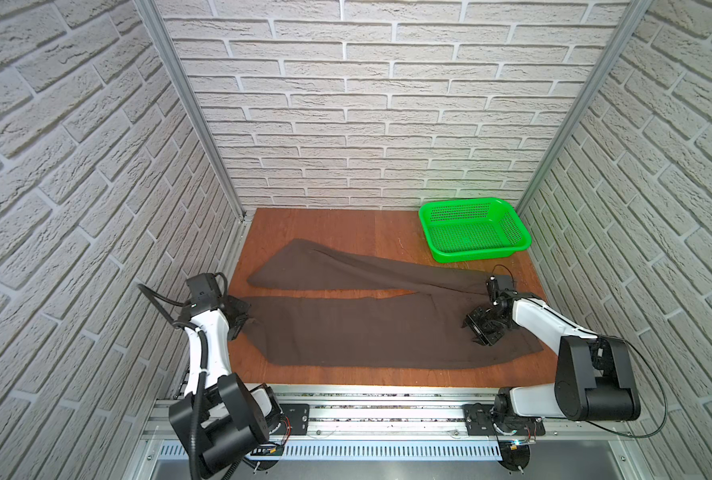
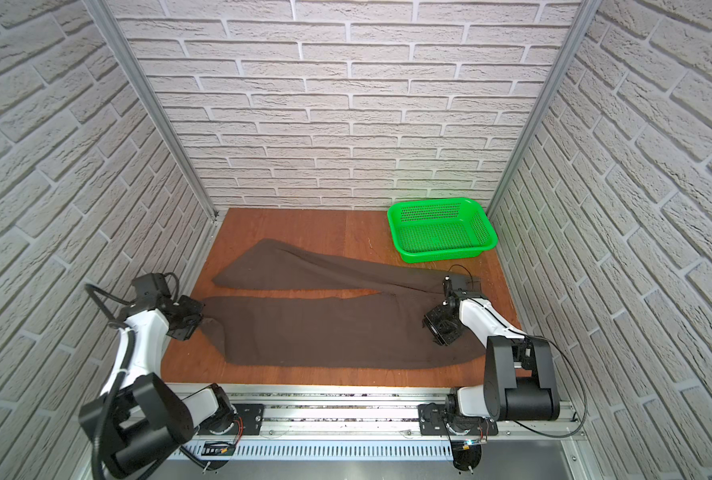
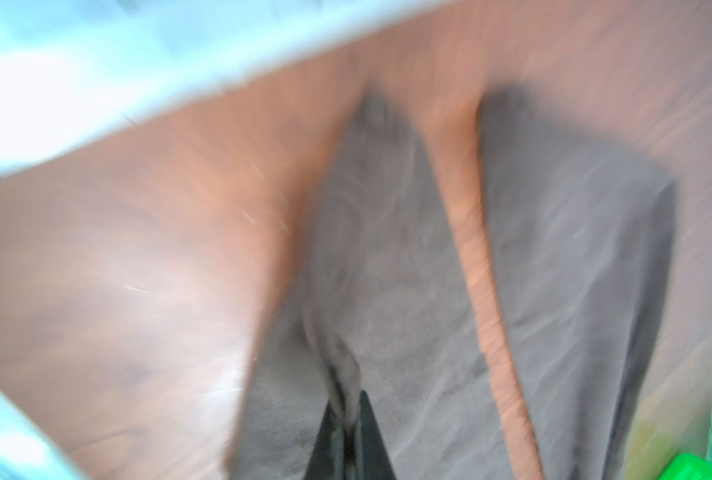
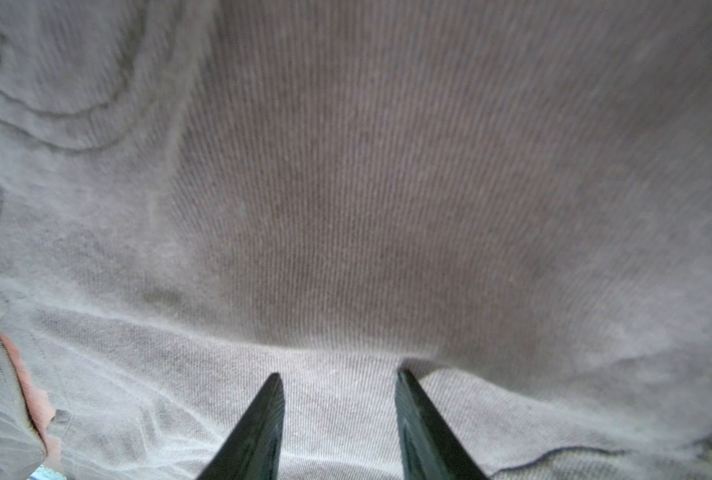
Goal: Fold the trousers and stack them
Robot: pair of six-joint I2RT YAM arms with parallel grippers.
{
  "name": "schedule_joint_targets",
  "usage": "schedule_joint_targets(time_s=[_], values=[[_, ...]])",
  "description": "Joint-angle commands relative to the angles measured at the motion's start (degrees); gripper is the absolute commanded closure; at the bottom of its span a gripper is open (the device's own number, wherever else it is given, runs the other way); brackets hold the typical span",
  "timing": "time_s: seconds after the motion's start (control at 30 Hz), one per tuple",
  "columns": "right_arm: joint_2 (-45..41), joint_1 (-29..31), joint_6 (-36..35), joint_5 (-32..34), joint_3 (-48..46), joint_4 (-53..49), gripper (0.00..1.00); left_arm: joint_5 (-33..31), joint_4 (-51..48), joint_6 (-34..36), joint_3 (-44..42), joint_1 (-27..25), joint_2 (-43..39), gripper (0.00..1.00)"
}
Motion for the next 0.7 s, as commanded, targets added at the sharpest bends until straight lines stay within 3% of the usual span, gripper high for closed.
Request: schedule_joint_targets(time_s=[0.0,0.17,0.2,0.23,0.27,0.3,0.47,0.53,0.67], values=[[0.8,0.3,0.1,-0.2,-0.8,0.3,0.54,-4.3,-9.4,8.9,2.9,4.6,-0.8,1.00],[1.8,-0.2,-0.3,0.3,-1.1,0.4,0.54,-4.5,-9.7,11.3,1.4,9.1,-0.3,1.00],[1.9,-0.4,-0.4,0.3,-1.1,0.3,0.54,-4.6,-9.6,11.3,1.2,9.2,-0.1,0.86],[1.9,-0.4,-0.6,0.4,-1.0,0.2,0.54,-4.8,-9.5,11.2,1.1,9.3,0.4,0.62],[1.8,-0.6,-0.7,0.4,-1.0,0.1,0.54,-4.7,-9.5,11.2,1.1,9.3,1.0,0.47],[1.6,-0.7,-0.8,0.5,-0.9,-0.2,0.54,-4.8,-9.8,11.1,1.2,9.5,1.4,0.40],[0.4,-0.8,-1.0,1.1,-0.8,-1.2,0.54,-7.2,-11.4,10.6,3.5,10.3,-2.2,0.31],[0.2,-0.9,-1.0,1.6,-0.8,-1.3,0.54,-4.4,-11.3,10.4,4.3,9.9,-3.1,0.30],[1.9,-1.1,-0.8,2.1,-0.1,-1.2,0.54,-0.4,-9.1,8.6,2.4,4.0,0.3,0.34]])
